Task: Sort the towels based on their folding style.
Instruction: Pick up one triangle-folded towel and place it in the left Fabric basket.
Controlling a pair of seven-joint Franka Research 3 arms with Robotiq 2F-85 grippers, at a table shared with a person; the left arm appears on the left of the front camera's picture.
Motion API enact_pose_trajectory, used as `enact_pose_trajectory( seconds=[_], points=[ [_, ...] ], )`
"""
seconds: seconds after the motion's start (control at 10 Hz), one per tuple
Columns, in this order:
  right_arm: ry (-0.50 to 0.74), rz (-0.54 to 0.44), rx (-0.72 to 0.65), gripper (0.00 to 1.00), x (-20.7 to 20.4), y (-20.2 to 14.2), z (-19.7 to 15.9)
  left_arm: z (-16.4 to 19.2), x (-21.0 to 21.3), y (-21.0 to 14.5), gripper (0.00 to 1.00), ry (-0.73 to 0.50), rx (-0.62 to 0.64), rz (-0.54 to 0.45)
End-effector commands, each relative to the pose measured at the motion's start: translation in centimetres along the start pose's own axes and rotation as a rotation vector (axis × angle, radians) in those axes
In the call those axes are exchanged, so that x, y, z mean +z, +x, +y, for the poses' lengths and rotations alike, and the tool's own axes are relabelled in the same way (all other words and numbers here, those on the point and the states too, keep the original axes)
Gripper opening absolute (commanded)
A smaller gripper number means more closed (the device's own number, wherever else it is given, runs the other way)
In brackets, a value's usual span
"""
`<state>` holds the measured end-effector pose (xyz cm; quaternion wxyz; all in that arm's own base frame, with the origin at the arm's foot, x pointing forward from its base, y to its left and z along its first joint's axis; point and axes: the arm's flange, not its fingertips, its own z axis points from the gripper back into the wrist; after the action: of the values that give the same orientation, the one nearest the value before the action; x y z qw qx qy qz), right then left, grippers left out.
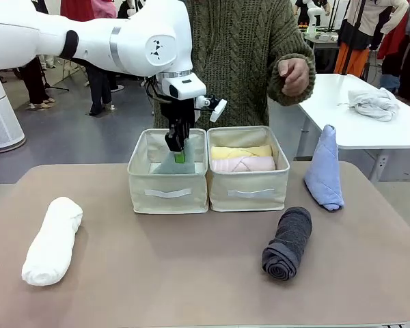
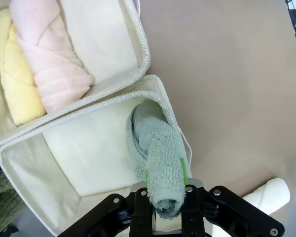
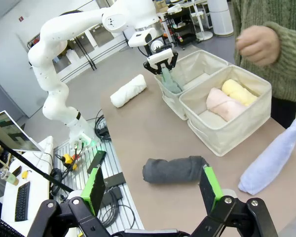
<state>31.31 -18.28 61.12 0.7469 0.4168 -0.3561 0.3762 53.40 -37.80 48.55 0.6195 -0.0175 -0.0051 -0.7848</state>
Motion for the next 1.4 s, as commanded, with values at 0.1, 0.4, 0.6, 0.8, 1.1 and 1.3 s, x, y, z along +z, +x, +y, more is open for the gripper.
enact_pose_trajectory(
  seconds=[0.1, 0.4, 0.6, 0.8, 1.1, 1.3],
  points=[
    [0.007, -0.004, 0.008, 1.00, 0.0, -0.1, 0.1, 1.1, -0.7, 0.3, 0.18, -0.001, 0.002, 0.053],
    [0.007, -0.004, 0.008, 1.00, 0.0, -0.1, 0.1, 1.9, -1.8, 0.3, 0.18, -0.025, 0.019, 0.092],
    [0.007, -0.004, 0.008, 1.00, 0.0, -0.1, 0.1, 2.3, -2.1, 0.2, 0.18, -0.027, 0.026, 0.092],
    [0.007, -0.004, 0.008, 1.00, 0.0, -0.1, 0.1, 2.2, -2.2, 0.3, 0.74, -0.031, 0.026, 0.081],
    [0.007, -0.004, 0.008, 1.00, 0.0, -0.1, 0.1, 2.1, -2.0, 0.3, 1.00, -0.032, 0.025, 0.067],
    [0.007, -0.004, 0.008, 1.00, 0.0, -0.1, 0.1, 2.1, -1.8, 0.1, 1.00, -0.029, 0.024, 0.060]
  ],
)
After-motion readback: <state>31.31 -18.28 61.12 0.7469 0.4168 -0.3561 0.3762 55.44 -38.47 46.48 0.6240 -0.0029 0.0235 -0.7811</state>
